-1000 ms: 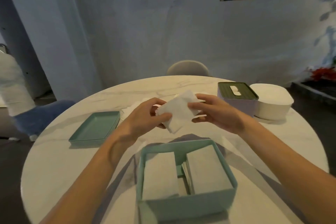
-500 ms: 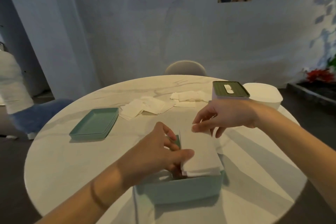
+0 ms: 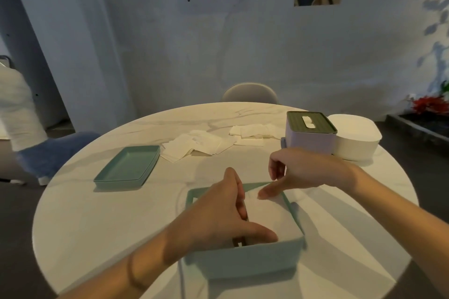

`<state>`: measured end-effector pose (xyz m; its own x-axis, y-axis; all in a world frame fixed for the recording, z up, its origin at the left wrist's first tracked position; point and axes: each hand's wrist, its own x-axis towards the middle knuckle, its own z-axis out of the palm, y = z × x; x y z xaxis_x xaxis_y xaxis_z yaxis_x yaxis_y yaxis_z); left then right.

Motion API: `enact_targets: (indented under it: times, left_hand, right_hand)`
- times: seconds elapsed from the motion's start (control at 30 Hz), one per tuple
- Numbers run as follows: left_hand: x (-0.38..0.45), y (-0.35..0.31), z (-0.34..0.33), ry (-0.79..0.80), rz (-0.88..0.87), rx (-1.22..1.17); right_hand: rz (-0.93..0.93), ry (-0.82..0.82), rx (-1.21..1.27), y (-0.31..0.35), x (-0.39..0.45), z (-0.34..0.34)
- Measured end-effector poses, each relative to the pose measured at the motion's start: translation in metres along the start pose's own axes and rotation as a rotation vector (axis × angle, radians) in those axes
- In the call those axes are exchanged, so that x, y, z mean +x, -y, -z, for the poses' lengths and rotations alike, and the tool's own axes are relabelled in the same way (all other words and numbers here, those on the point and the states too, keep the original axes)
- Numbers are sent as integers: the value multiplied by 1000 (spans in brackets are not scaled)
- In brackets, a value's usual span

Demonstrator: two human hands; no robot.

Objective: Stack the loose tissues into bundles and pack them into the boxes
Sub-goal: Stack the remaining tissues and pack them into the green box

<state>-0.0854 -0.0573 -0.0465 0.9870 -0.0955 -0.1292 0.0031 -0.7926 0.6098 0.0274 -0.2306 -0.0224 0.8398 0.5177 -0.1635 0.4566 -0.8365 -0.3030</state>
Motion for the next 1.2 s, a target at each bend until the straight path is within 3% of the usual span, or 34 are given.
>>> enact_targets:
  times: [0.17,0.27,0.37,0.53,0.63,0.73,0.97,1.07,1.2]
  left_hand:
    - [7,-2,5,31,-3,41]
    - [13,4,25,-35,-29,-57]
    - [33,22,49,-185,26,-159]
    - [104,72,66,-452,116,-204]
    - [149,104,64,-593,146,-150]
    - [181,126,65,-709,180,63]
    - [226,164,62,-583,273,194]
    - [229,173,61,-641,260,277]
    - [226,175,64,-695,204,210]
  right_hand:
    - [6,71,1,-3,2,0]
    - [42,-25,92,-7,7,9]
    - [86,-116,209,-7,32,13]
    - [148,-198,193,2,110,-11]
    - [177,-226,205,13,159,-25]
    - [193,-274,199,26,199,-42]
    - [273,-341,225,35,250,-77]
    - [305,-421,134,25,261,-78]
    - [360,-464,283,16,256,-66]
